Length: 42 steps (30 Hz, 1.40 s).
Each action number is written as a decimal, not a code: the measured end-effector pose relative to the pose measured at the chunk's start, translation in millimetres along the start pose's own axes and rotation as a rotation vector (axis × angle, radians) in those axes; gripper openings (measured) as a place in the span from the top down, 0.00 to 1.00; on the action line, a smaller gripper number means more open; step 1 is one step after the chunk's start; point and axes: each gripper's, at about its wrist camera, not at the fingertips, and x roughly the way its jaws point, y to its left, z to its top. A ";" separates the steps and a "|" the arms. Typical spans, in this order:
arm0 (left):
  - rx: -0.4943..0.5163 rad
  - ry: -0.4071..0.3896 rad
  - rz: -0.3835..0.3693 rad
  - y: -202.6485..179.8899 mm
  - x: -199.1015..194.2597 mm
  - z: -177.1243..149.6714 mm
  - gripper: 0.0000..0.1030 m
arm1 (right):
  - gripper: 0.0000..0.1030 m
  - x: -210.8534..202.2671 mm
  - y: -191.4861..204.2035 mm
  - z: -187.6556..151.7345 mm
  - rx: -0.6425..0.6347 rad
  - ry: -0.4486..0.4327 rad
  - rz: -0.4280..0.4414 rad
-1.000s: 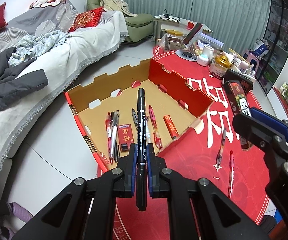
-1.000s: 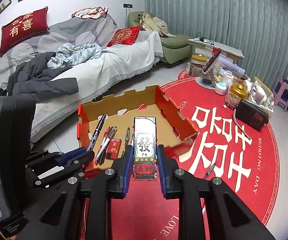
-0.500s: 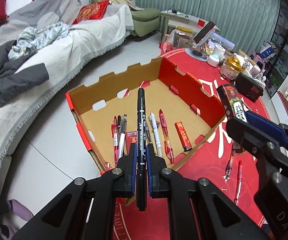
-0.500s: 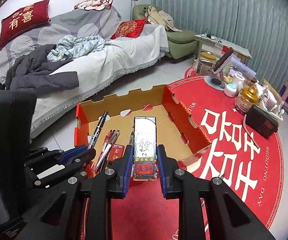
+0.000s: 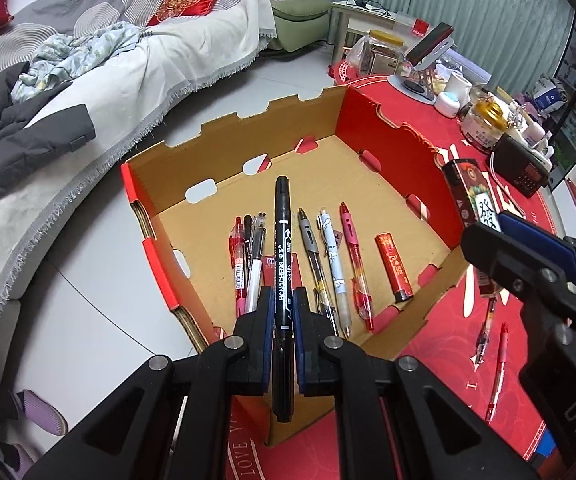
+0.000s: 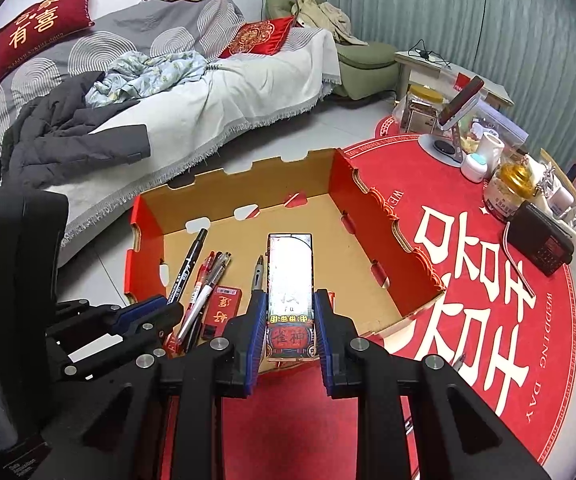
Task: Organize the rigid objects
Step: 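Lower the marker with the left tool while the right tool lowers the card box into the box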
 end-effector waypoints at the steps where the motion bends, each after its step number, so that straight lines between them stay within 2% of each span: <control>1: -0.001 0.003 0.000 0.7 2.4 1.7 0.91 | 0.76 1.9 -0.4 0.9 0.000 0.002 0.001; 24: -0.007 0.077 0.022 4.9 43.7 15.4 0.91 | 0.76 53.8 -12.2 12.6 0.010 0.063 0.020; 42: -0.008 0.103 0.031 2.6 58.0 15.0 0.91 | 0.76 67.7 -19.2 11.7 0.022 0.079 0.021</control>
